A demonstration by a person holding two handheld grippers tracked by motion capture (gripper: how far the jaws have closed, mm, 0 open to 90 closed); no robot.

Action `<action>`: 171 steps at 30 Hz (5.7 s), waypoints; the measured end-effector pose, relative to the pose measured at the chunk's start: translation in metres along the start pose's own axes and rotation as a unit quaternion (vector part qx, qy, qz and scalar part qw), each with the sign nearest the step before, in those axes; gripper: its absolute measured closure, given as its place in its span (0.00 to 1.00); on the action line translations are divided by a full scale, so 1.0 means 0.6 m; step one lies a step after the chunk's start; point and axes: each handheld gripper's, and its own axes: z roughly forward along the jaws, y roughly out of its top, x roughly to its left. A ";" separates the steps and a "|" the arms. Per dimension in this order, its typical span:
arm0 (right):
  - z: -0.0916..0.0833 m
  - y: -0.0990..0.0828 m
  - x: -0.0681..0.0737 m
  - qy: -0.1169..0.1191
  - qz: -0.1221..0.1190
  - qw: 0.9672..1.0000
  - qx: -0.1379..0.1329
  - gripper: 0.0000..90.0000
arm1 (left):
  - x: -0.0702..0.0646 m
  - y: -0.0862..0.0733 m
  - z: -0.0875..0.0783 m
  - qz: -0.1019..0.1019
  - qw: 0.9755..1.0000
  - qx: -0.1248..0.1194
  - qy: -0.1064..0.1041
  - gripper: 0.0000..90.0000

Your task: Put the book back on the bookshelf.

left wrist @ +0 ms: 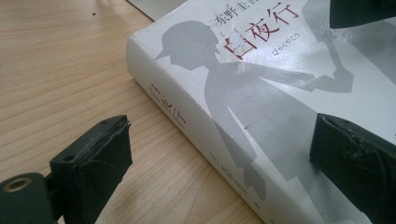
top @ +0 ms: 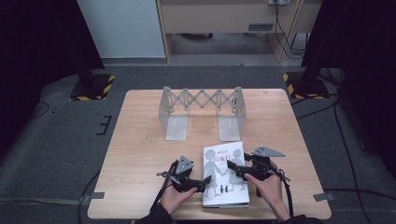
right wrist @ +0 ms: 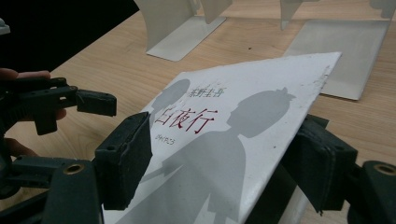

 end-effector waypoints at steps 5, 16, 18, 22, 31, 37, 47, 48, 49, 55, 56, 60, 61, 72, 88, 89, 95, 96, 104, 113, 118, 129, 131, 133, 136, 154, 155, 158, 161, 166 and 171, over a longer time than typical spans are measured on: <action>0.009 -0.001 0.006 0.013 0.016 1.000 0.001 0.27 | 0.002 -0.002 -0.002 0.008 1.000 -0.002 -0.001 0.05; 0.013 0.009 0.014 0.032 0.019 0.999 -0.002 0.27 | 0.010 0.002 -0.017 0.016 1.000 0.002 0.021 0.18; 0.017 0.009 0.016 0.032 0.019 0.999 0.001 0.26 | 0.012 0.003 -0.020 0.014 1.000 -0.003 0.022 0.20; 0.030 0.001 0.018 0.036 0.018 0.999 0.022 0.28 | 0.019 0.004 -0.025 0.007 1.000 -0.006 0.024 0.20; 0.031 0.000 0.020 0.028 0.017 0.999 0.023 0.31 | 0.038 0.000 -0.040 -0.006 0.999 -0.019 0.030 0.20; 0.030 0.004 0.019 0.029 0.029 0.999 0.016 0.39 | 0.050 0.002 -0.045 -0.016 0.999 -0.027 0.022 0.21; 0.029 0.004 0.008 0.024 0.066 0.997 0.017 0.57 | 0.062 0.006 -0.051 -0.035 0.998 -0.041 0.017 0.20; 0.028 0.005 0.006 0.024 0.072 0.997 0.019 0.59 | 0.062 0.007 -0.051 -0.034 0.998 -0.041 0.017 0.20; 0.029 0.004 0.004 0.025 0.074 0.997 0.019 0.60 | 0.062 0.007 -0.051 -0.035 0.998 -0.042 0.016 0.20; 0.028 0.006 0.001 0.025 0.091 0.995 0.028 0.65 | 0.063 0.007 -0.052 -0.036 0.998 -0.045 0.010 0.22; 0.028 0.007 0.001 0.027 0.094 0.995 0.028 0.66 | 0.062 0.007 -0.052 -0.034 0.998 -0.045 0.009 0.22; 0.026 0.012 0.002 0.031 0.108 0.993 0.027 0.71 | 0.061 0.009 -0.051 -0.035 0.998 -0.049 0.005 0.23; 0.026 0.012 0.003 0.032 0.112 0.993 0.026 0.73 | 0.061 0.009 -0.051 -0.037 0.998 -0.051 0.002 0.23; 0.012 0.028 0.016 0.062 0.137 0.989 -0.006 0.88 | 0.048 0.015 -0.045 -0.063 0.994 -0.073 -0.042 0.22; -0.013 0.052 0.039 0.116 0.082 0.989 -0.032 0.92 | 0.018 0.001 -0.016 -0.059 0.993 -0.053 -0.088 0.15; -0.014 0.053 0.039 0.118 0.081 0.989 -0.034 0.93 | 0.017 0.000 -0.015 -0.056 0.993 -0.054 -0.088 0.14; -0.015 0.053 0.041 0.130 0.077 0.988 -0.038 0.93 | 0.010 -0.006 -0.004 -0.055 0.992 -0.045 -0.107 0.00; -0.016 0.052 0.040 0.132 0.079 0.987 -0.039 0.93 | 0.010 -0.007 -0.003 -0.059 0.991 -0.046 -0.111 0.00; -0.018 0.051 0.037 0.147 0.077 0.985 -0.049 0.93 | 0.010 -0.011 -0.001 -0.065 0.989 -0.053 -0.121 0.00; -0.022 0.052 0.037 0.164 0.060 0.983 -0.049 0.93 | 0.011 -0.021 0.009 -0.086 0.979 -0.046 -0.177 0.00; -0.016 0.048 0.031 0.164 0.067 0.983 -0.048 0.93 | 0.012 -0.023 0.012 -0.092 0.979 -0.042 -0.179 0.00; -0.002 0.041 0.019 0.132 0.070 0.988 -0.032 0.87 | 0.014 -0.027 0.021 -0.121 0.977 -0.018 -0.175 0.00; 0.001 0.039 0.019 0.118 0.057 0.991 -0.028 0.84 | 0.016 -0.027 0.025 -0.132 0.976 -0.008 -0.175 0.00; 0.004 0.037 0.018 0.108 0.050 0.993 -0.024 0.80 | 0.017 -0.027 0.027 -0.136 0.976 0.005 -0.170 0.00; 0.007 0.035 0.017 0.091 0.036 0.995 -0.019 0.75 | 0.017 -0.026 0.027 -0.128 0.978 0.015 -0.166 0.01; 0.003 0.016 0.004 0.021 -0.040 0.999 0.020 0.44 | 0.013 -0.024 0.029 -0.130 0.979 0.016 -0.158 0.03; 0.003 0.014 0.002 0.017 -0.044 0.999 0.023 0.42 | 0.013 -0.024 0.030 -0.129 0.979 0.016 -0.156 0.03; 0.003 0.006 -0.005 0.009 -0.043 0.999 0.031 0.38 | 0.011 -0.024 0.030 -0.126 0.980 0.017 -0.152 0.03; 0.004 -0.002 -0.011 0.009 -0.032 0.999 0.033 0.36 | 0.010 -0.024 0.030 -0.125 0.981 0.018 -0.149 0.03; 0.003 -0.007 -0.014 0.003 -0.028 0.999 0.046 0.34 | 0.009 -0.023 0.030 -0.124 0.981 0.019 -0.146 0.04; 0.002 -0.016 -0.020 0.007 -0.019 0.998 0.054 0.33 | 0.008 -0.023 0.030 -0.121 0.982 0.020 -0.144 0.04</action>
